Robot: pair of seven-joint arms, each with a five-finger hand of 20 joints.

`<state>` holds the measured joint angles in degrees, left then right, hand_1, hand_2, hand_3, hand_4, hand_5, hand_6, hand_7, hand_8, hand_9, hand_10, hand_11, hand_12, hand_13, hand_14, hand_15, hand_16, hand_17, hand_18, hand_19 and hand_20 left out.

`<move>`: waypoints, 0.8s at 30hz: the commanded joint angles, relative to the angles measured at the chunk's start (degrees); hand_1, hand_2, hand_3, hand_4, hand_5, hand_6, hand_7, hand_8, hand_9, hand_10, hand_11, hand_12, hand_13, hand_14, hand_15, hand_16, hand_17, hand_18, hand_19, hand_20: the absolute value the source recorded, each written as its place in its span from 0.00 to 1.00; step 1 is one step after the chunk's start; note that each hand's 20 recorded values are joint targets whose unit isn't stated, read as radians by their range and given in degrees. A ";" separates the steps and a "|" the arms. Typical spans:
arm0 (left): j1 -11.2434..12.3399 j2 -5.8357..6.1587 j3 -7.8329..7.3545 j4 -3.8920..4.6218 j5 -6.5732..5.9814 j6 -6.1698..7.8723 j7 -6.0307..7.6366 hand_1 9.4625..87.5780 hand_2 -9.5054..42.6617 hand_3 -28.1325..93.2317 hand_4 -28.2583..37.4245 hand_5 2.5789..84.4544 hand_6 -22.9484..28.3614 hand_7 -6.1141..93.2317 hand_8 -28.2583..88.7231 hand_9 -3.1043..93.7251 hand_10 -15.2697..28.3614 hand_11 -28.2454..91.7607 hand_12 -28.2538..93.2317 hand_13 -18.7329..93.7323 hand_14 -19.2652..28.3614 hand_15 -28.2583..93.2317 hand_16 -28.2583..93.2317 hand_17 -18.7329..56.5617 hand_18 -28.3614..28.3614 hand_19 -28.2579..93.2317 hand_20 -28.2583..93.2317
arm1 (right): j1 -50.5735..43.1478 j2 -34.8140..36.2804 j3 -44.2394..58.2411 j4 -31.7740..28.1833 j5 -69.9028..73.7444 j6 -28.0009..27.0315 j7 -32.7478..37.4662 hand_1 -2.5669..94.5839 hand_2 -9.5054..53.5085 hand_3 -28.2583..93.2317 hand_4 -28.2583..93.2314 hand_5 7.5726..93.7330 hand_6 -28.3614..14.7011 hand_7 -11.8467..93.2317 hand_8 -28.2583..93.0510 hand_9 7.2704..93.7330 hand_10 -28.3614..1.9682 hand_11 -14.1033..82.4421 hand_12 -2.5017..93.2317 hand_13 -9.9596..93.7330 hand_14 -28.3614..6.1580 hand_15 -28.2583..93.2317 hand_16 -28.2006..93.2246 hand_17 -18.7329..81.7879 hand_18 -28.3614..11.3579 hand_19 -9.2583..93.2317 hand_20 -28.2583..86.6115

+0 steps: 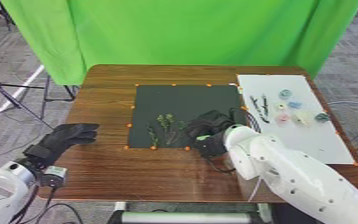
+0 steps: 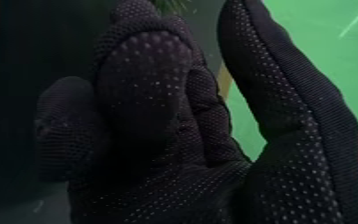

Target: Arrange flowers

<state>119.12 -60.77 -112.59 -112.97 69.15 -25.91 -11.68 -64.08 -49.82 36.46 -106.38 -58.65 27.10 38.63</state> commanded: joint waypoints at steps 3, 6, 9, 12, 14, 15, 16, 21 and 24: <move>0.78 -0.31 0.75 0.22 -0.21 -0.92 -1.42 0.14 0.23 0.70 0.01 0.47 0.57 0.12 0.21 0.45 0.74 0.35 0.34 0.45 0.83 0.38 0.25 0.26 0.76 0.33 0.36 | 0.47 0.36 0.54 -0.58 1.05 0.60 -3.29 0.52 0.00 0.70 0.17 0.67 0.51 0.32 0.31 0.84 0.39 0.29 0.20 1.00 0.73 0.62 0.43 0.94 0.59 0.83 0.64; 0.58 -0.23 1.02 0.34 -0.23 -0.94 -1.41 0.13 0.23 0.69 0.02 0.46 0.57 0.12 0.21 0.45 0.73 0.35 0.34 0.45 0.83 0.38 0.25 0.25 0.76 0.34 0.36 | 1.17 0.33 -0.58 -0.37 3.03 0.57 -7.53 0.50 0.00 0.72 0.17 0.66 0.52 0.33 0.30 0.82 0.42 0.29 0.20 1.00 0.73 0.62 0.44 0.93 0.58 0.85 0.63; 0.30 -0.08 1.30 0.52 -0.19 -1.04 -1.52 0.13 0.24 0.69 0.02 0.46 0.57 0.13 0.21 0.45 0.73 0.35 0.34 0.46 0.83 0.38 0.25 0.25 0.76 0.34 0.36 | 2.06 0.18 -2.00 -0.83 1.42 -0.44 -11.08 0.47 0.01 0.73 0.16 0.66 0.53 0.34 0.28 0.80 0.43 0.28 0.20 1.00 0.73 0.62 0.45 0.91 0.57 0.88 0.61; 0.42 -0.05 1.33 0.46 -0.22 -0.90 -1.48 0.13 0.24 0.69 0.02 0.46 0.57 0.13 0.21 0.45 0.73 0.35 0.34 0.46 0.83 0.38 0.25 0.25 0.76 0.35 0.36 | 3.09 0.24 -2.97 -1.38 0.58 -4.14 -15.46 0.43 0.05 0.75 0.16 0.65 0.56 0.36 0.18 0.78 0.44 0.27 0.20 1.00 0.73 0.61 0.46 0.90 0.56 0.92 0.58; 0.20 0.02 1.53 0.59 -0.21 -0.95 -1.42 0.13 0.25 0.68 0.02 0.46 0.57 0.13 0.21 0.45 0.73 0.35 0.34 0.46 0.83 0.38 0.25 0.25 0.76 0.35 0.36 | 3.65 -0.09 -3.03 -1.60 -0.25 -7.48 -17.20 0.41 0.08 0.76 0.15 0.64 0.58 0.36 0.17 0.75 0.48 0.26 0.19 1.00 0.73 0.61 0.47 0.89 0.54 0.94 0.57; 0.11 0.06 1.60 0.62 -0.25 -1.00 -1.50 0.13 0.25 0.68 0.03 0.46 0.57 0.13 0.21 0.45 0.73 0.35 0.34 0.46 0.84 0.38 0.25 0.25 0.76 0.35 0.36 | 4.24 -0.26 -3.64 -1.44 -1.46 -8.88 -18.21 0.40 0.09 0.76 0.15 0.64 0.59 0.36 0.17 0.75 0.49 0.26 0.19 1.00 0.72 0.61 0.47 0.88 0.54 0.94 0.57; 0.07 0.05 1.62 0.67 -0.19 -1.08 -1.52 0.13 0.26 0.68 0.03 0.46 0.56 0.13 0.21 0.45 0.73 0.35 0.34 0.46 0.84 0.38 0.26 0.25 0.76 0.35 0.36 | 4.68 -0.77 -3.62 -0.86 -3.30 -11.88 -18.74 0.38 0.12 0.76 0.15 0.63 0.60 0.35 0.16 0.73 0.49 0.25 0.19 1.00 0.72 0.61 0.47 0.88 0.53 0.95 0.56; -0.19 0.07 1.89 0.65 -0.15 -1.19 -1.43 0.15 0.29 0.64 0.07 0.46 0.56 0.13 0.21 0.46 0.73 0.34 0.34 0.46 0.84 0.38 0.26 0.24 0.77 0.35 0.35 | 7.08 -1.59 -6.02 -0.06 -10.86 -20.28 -18.66 0.33 0.25 0.76 0.12 0.60 0.62 0.27 0.17 0.66 0.52 0.23 0.16 1.00 0.70 0.62 0.48 0.86 0.49 0.99 0.54; -0.10 0.08 1.82 0.65 -0.15 -1.11 -1.41 0.17 0.30 0.62 0.08 0.46 0.56 0.12 0.21 0.46 0.73 0.34 0.34 0.46 0.84 0.38 0.26 0.24 0.77 0.35 0.35 | 7.74 -2.21 -6.87 0.49 -15.63 -23.96 -17.70 0.31 0.30 0.75 0.11 0.58 0.61 0.24 0.18 0.63 0.53 0.23 0.14 1.00 0.70 0.65 0.47 0.86 0.46 1.00 0.57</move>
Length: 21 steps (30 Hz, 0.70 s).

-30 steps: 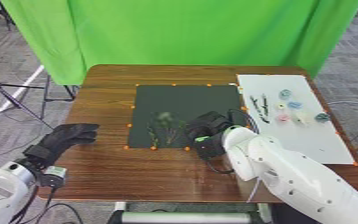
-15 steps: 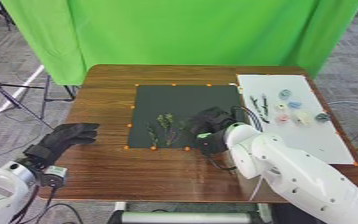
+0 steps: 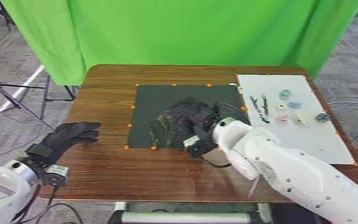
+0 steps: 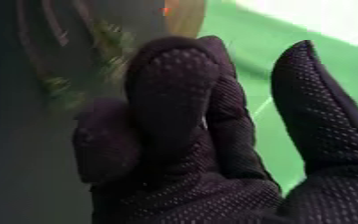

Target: Arrange flowers

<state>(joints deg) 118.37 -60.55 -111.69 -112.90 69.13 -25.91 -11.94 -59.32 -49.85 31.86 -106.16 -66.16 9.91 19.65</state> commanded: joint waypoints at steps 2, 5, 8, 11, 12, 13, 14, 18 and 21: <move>0.67 -0.18 0.85 0.60 -0.19 -1.12 -1.16 0.17 0.31 0.60 0.10 0.46 0.57 0.12 0.21 0.46 0.73 0.34 0.34 0.46 0.84 0.38 0.26 0.24 0.77 0.36 0.35 | 3.40 -2.49 -3.10 0.79 -10.73 -7.79 1.58 0.31 0.33 0.75 0.11 0.57 0.60 0.22 0.18 0.61 0.53 0.22 0.13 1.00 0.70 0.66 0.46 0.86 0.45 1.00 0.59; 0.64 -0.26 0.82 0.63 -0.21 -1.41 -1.24 0.18 0.31 0.59 0.12 0.45 0.57 0.12 0.21 0.46 0.72 0.34 0.34 0.47 0.84 0.38 0.26 0.24 0.77 0.36 0.35 | 3.57 -3.02 -3.59 1.64 -12.64 -8.95 2.31 0.30 0.34 0.75 0.11 0.56 0.59 0.21 0.18 0.59 0.54 0.22 0.12 1.00 0.71 0.68 0.45 0.86 0.43 1.00 0.62; 0.61 -0.37 0.83 0.58 -0.23 -1.47 -1.38 0.19 0.32 0.59 0.13 0.45 0.57 0.12 0.21 0.45 0.72 0.34 0.34 0.47 0.84 0.37 0.26 0.24 0.77 0.36 0.35 | 3.49 -3.43 -3.78 2.27 -14.67 -11.02 2.86 0.29 0.35 0.75 0.11 0.54 0.58 0.19 0.19 0.58 0.54 0.22 0.12 1.00 0.71 0.69 0.45 0.87 0.42 1.00 0.64; 0.37 -0.40 0.97 0.75 -0.21 -1.70 -1.34 0.19 0.32 0.58 0.14 0.45 0.57 0.11 0.21 0.45 0.72 0.34 0.34 0.47 0.84 0.37 0.26 0.24 0.77 0.36 0.35 | 3.61 -3.48 -4.67 2.50 -18.07 -12.33 3.51 0.28 0.36 0.75 0.11 0.54 0.58 0.19 0.19 0.57 0.54 0.22 0.11 1.00 0.71 0.70 0.45 0.87 0.41 1.00 0.66; 0.19 -0.30 1.11 0.82 -0.31 -1.70 -1.49 0.20 0.32 0.58 0.14 0.44 0.58 0.11 0.21 0.45 0.72 0.34 0.34 0.47 0.84 0.37 0.26 0.24 0.77 0.36 0.35 | 3.52 -3.58 -4.69 2.61 -19.37 -12.97 3.86 0.28 0.36 0.75 0.11 0.54 0.57 0.19 0.19 0.57 0.54 0.22 0.11 1.00 0.71 0.70 0.45 0.87 0.41 1.00 0.66; 0.10 -0.30 1.14 0.81 -0.27 -1.78 -1.50 0.20 0.32 0.58 0.14 0.44 0.58 0.11 0.21 0.45 0.72 0.34 0.34 0.47 0.84 0.37 0.26 0.24 0.77 0.36 0.35 | 3.50 -3.60 -4.83 2.72 -20.66 -13.12 4.22 0.27 0.36 0.75 0.11 0.54 0.57 0.18 0.19 0.57 0.53 0.22 0.11 1.00 0.71 0.70 0.45 0.87 0.41 1.00 0.67; 0.06 -0.29 1.15 0.85 -0.26 -1.85 -1.51 0.20 0.32 0.57 0.15 0.44 0.58 0.11 0.21 0.45 0.72 0.34 0.34 0.47 0.84 0.37 0.26 0.24 0.77 0.36 0.35 | 3.68 -3.49 -5.32 2.90 -21.33 -12.49 4.35 0.27 0.36 0.75 0.11 0.54 0.57 0.18 0.19 0.57 0.53 0.22 0.11 1.00 0.71 0.70 0.45 0.87 0.41 1.00 0.67; -0.04 -0.28 1.27 0.90 -0.26 -1.82 -1.54 0.21 0.32 0.57 0.17 0.44 0.58 0.10 0.21 0.45 0.71 0.34 0.33 0.47 0.84 0.37 0.26 0.24 0.77 0.36 0.35 | 3.45 -2.95 -5.05 3.23 -21.57 -11.68 5.86 0.27 0.36 0.75 0.11 0.54 0.56 0.18 0.19 0.56 0.52 0.22 0.11 1.00 0.71 0.71 0.44 0.87 0.40 1.00 0.67; 0.19 -0.32 1.11 0.85 -0.32 -1.98 -1.59 0.20 0.32 0.57 0.17 0.44 0.58 0.11 0.21 0.44 0.71 0.34 0.33 0.47 0.84 0.37 0.26 0.24 0.77 0.36 0.35 | 2.93 -2.18 -4.36 3.17 -20.80 -11.21 6.42 0.27 0.36 0.75 0.11 0.54 0.56 0.18 0.19 0.57 0.51 0.22 0.11 1.00 0.71 0.71 0.44 0.87 0.40 1.00 0.68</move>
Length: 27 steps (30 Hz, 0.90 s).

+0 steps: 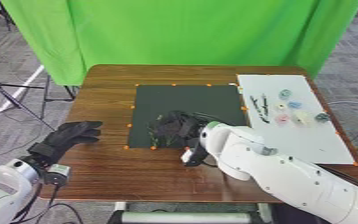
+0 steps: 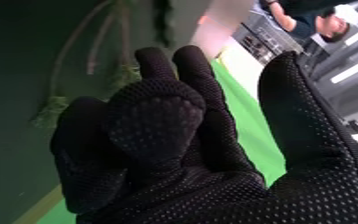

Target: Arrange flowers

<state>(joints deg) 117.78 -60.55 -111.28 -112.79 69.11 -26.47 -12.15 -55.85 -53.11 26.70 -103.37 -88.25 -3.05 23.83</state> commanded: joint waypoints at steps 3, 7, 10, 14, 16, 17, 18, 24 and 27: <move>0.93 -0.39 0.63 0.66 -0.30 -1.22 -1.40 0.20 0.31 0.58 0.16 0.44 0.58 0.11 0.21 0.44 0.70 0.34 0.33 0.46 0.83 0.37 0.26 0.24 0.77 0.36 0.35 | -1.11 1.88 1.64 0.05 2.23 1.22 2.54 0.27 0.36 0.75 0.11 0.54 0.55 0.18 0.19 0.57 0.50 0.22 0.11 1.00 0.71 0.71 0.44 0.87 0.41 1.00 0.68; 0.87 -0.46 0.64 0.69 -0.27 -1.39 -1.43 0.19 0.30 0.59 0.15 0.44 0.58 0.11 0.21 0.44 0.71 0.34 0.33 0.46 0.83 0.37 0.26 0.24 0.77 0.36 0.35 | -1.76 2.95 2.26 -0.56 2.92 0.45 2.58 0.27 0.36 0.74 0.12 0.55 0.55 0.18 0.19 0.58 0.50 0.22 0.11 1.00 0.71 0.71 0.44 0.87 0.41 1.00 0.68; 0.84 -0.48 0.66 0.72 -0.25 -1.36 -1.54 0.18 0.30 0.60 0.14 0.44 0.58 0.11 0.21 0.44 0.71 0.34 0.33 0.46 0.83 0.37 0.26 0.24 0.77 0.36 0.35 | -2.06 3.88 2.58 -1.41 3.04 -0.09 2.90 0.28 0.36 0.73 0.12 0.55 0.55 0.17 0.19 0.58 0.50 0.22 0.11 1.00 0.72 0.71 0.44 0.87 0.41 1.00 0.68; 1.01 -0.47 0.63 0.63 -0.36 -1.31 -1.68 0.18 0.30 0.60 0.13 0.44 0.58 0.11 0.21 0.44 0.71 0.34 0.33 0.46 0.83 0.37 0.26 0.24 0.77 0.36 0.35 | -2.38 4.32 2.93 -1.79 2.97 0.42 3.09 0.28 0.35 0.73 0.12 0.55 0.55 0.17 0.19 0.58 0.49 0.22 0.11 1.00 0.72 0.71 0.44 0.87 0.40 1.00 0.68; 1.01 -0.58 0.65 0.60 -0.34 -1.41 -1.74 0.18 0.30 0.60 0.13 0.44 0.58 0.11 0.21 0.44 0.71 0.34 0.33 0.46 0.83 0.37 0.26 0.24 0.77 0.36 0.35 | -2.32 4.58 2.96 -1.81 2.80 0.37 2.95 0.28 0.35 0.73 0.12 0.55 0.55 0.17 0.19 0.58 0.49 0.22 0.11 1.00 0.72 0.71 0.44 0.87 0.40 1.00 0.68; 0.70 -0.48 0.83 0.77 -0.41 -1.60 -1.86 0.18 0.30 0.60 0.13 0.44 0.58 0.11 0.21 0.44 0.71 0.34 0.33 0.46 0.83 0.37 0.26 0.24 0.77 0.36 0.35 | -2.35 4.97 2.98 -2.07 2.99 0.36 3.13 0.28 0.35 0.73 0.12 0.55 0.55 0.17 0.19 0.59 0.49 0.22 0.11 1.00 0.72 0.71 0.44 0.87 0.40 1.00 0.68; 0.85 -0.54 0.76 0.67 -0.41 -1.57 -1.82 0.18 0.30 0.60 0.13 0.44 0.58 0.11 0.21 0.44 0.71 0.34 0.33 0.46 0.83 0.37 0.26 0.24 0.77 0.36 0.35 | -2.39 5.20 3.00 -2.16 2.69 0.37 3.04 0.28 0.35 0.73 0.12 0.56 0.55 0.17 0.19 0.59 0.49 0.22 0.12 1.00 0.72 0.71 0.44 0.87 0.40 1.00 0.68; 0.84 -0.42 0.69 0.76 -0.37 -1.67 -1.91 0.18 0.29 0.61 0.12 0.44 0.58 0.11 0.21 0.44 0.72 0.34 0.34 0.46 0.83 0.37 0.26 0.24 0.77 0.35 0.35 | -2.92 6.24 4.09 -2.73 2.61 0.58 3.66 0.28 0.35 0.73 0.12 0.56 0.54 0.17 0.19 0.59 0.49 0.22 0.12 1.00 0.72 0.71 0.44 0.87 0.40 1.00 0.68; 0.94 -0.46 0.72 0.68 -0.49 -1.69 -1.95 0.17 0.29 0.62 0.12 0.44 0.58 0.11 0.21 0.44 0.72 0.34 0.34 0.46 0.83 0.37 0.26 0.24 0.77 0.35 0.35 | -3.09 6.43 4.45 -2.95 2.65 1.08 3.69 0.28 0.35 0.72 0.12 0.56 0.54 0.17 0.19 0.59 0.49 0.22 0.12 1.00 0.72 0.71 0.44 0.87 0.40 1.00 0.68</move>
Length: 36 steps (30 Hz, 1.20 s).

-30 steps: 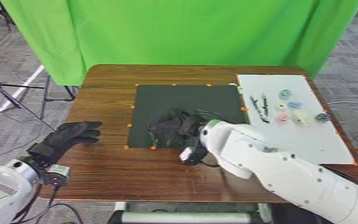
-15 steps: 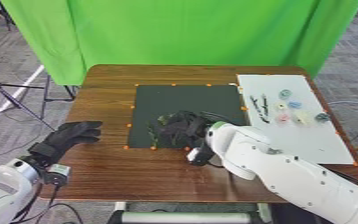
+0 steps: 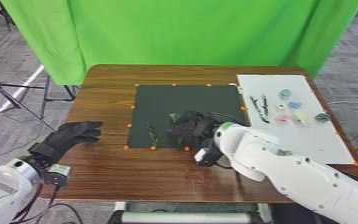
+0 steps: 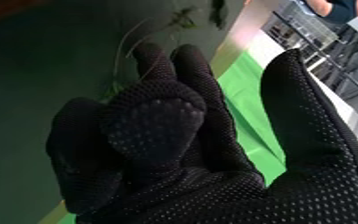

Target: Arrange flowers

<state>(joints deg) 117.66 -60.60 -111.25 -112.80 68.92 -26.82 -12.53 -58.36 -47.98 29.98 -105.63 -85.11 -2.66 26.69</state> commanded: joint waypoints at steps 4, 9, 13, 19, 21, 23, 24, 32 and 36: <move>1.05 -0.42 0.71 0.68 -0.29 -1.41 -1.60 0.16 0.28 0.64 0.10 0.45 0.58 0.11 0.21 0.44 0.72 0.34 0.34 0.46 0.83 0.37 0.26 0.24 0.77 0.35 0.35 | -0.68 1.58 1.26 -1.00 -0.55 0.73 0.53 0.28 0.35 0.72 0.12 0.56 0.54 0.17 0.19 0.60 0.49 0.22 0.12 1.00 0.72 0.71 0.44 0.87 0.40 1.00 0.68; 0.93 -0.34 0.84 0.74 -0.31 -1.46 -1.76 0.16 0.27 0.64 0.09 0.45 0.58 0.11 0.21 0.44 0.72 0.34 0.34 0.46 0.83 0.37 0.26 0.24 0.77 0.35 0.35 | -0.36 1.38 1.07 -1.18 -0.64 1.30 0.61 0.28 0.34 0.72 0.12 0.57 0.54 0.18 0.19 0.60 0.48 0.22 0.12 1.00 0.72 0.71 0.44 0.87 0.40 1.00 0.68; 0.77 -0.34 1.04 0.81 -0.26 -1.58 -1.77 0.16 0.28 0.64 0.08 0.45 0.58 0.11 0.21 0.44 0.72 0.34 0.34 0.46 0.83 0.37 0.26 0.24 0.77 0.35 0.35 | -0.09 1.18 0.77 -1.32 -0.20 2.12 0.07 0.29 0.34 0.71 0.13 0.57 0.55 0.18 0.19 0.60 0.49 0.22 0.12 1.00 0.72 0.71 0.44 0.87 0.40 1.00 0.68; 0.40 -0.29 1.35 0.96 -0.27 -2.00 -2.08 0.15 0.27 0.65 0.07 0.45 0.57 0.12 0.21 0.44 0.72 0.34 0.34 0.46 0.83 0.37 0.26 0.24 0.77 0.35 0.35 | 0.41 1.26 0.73 -1.49 -0.29 1.96 -0.11 0.28 0.32 0.71 0.13 0.57 0.56 0.18 0.19 0.61 0.49 0.22 0.12 1.00 0.72 0.71 0.44 0.87 0.40 1.00 0.68; 0.50 -0.36 1.30 0.89 -0.30 -1.97 -2.12 0.15 0.27 0.65 0.07 0.45 0.57 0.12 0.21 0.44 0.72 0.34 0.34 0.46 0.83 0.37 0.26 0.24 0.77 0.35 0.35 | 0.39 1.30 1.10 -1.56 -0.07 1.56 -0.08 0.28 0.31 0.71 0.13 0.57 0.57 0.18 0.19 0.61 0.49 0.23 0.12 1.00 0.72 0.71 0.44 0.87 0.40 1.00 0.68; 0.48 -0.36 1.21 0.94 -0.29 -2.18 -2.33 0.15 0.27 0.65 0.07 0.45 0.57 0.12 0.21 0.44 0.72 0.34 0.34 0.46 0.83 0.37 0.26 0.24 0.77 0.35 0.35 | 0.21 1.37 1.44 -1.67 -0.09 1.68 -0.36 0.28 0.30 0.71 0.13 0.57 0.60 0.18 0.19 0.61 0.49 0.23 0.12 1.00 0.72 0.71 0.44 0.87 0.40 1.00 0.68; 0.53 -0.41 1.16 0.91 -0.32 -2.20 -2.44 0.15 0.27 0.65 0.07 0.45 0.57 0.12 0.21 0.44 0.72 0.34 0.34 0.46 0.83 0.37 0.26 0.24 0.77 0.35 0.35 | 0.27 1.39 1.57 -1.78 -0.01 1.62 -0.33 0.28 0.30 0.71 0.13 0.57 0.60 0.18 0.19 0.61 0.48 0.23 0.12 1.00 0.72 0.71 0.44 0.87 0.40 1.00 0.68; 0.23 -0.42 1.36 0.95 -0.37 -2.53 -2.81 0.16 0.28 0.65 0.08 0.45 0.56 0.12 0.21 0.44 0.72 0.34 0.34 0.46 0.83 0.37 0.26 0.24 0.76 0.35 0.35 | 0.07 1.76 3.57 -2.34 -0.20 2.40 -1.03 0.28 0.28 0.71 0.14 0.57 0.65 0.19 0.19 0.60 0.46 0.23 0.13 1.00 0.72 0.70 0.45 0.86 0.40 1.00 0.68; 0.32 -0.48 1.32 0.95 -0.47 -2.76 -2.90 0.15 0.27 0.65 0.07 0.45 0.56 0.12 0.21 0.44 0.72 0.34 0.34 0.45 0.83 0.37 0.26 0.24 0.76 0.35 0.35 | -0.76 2.14 6.47 -3.08 0.00 3.65 -1.58 0.28 0.28 0.71 0.14 0.56 0.65 0.19 0.19 0.60 0.46 0.22 0.13 1.00 0.72 0.70 0.45 0.86 0.40 1.00 0.68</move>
<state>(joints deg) 116.88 -60.57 -110.99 -112.78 68.74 -27.90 -13.67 -58.59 -46.69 32.63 -107.33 -85.15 -1.16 26.07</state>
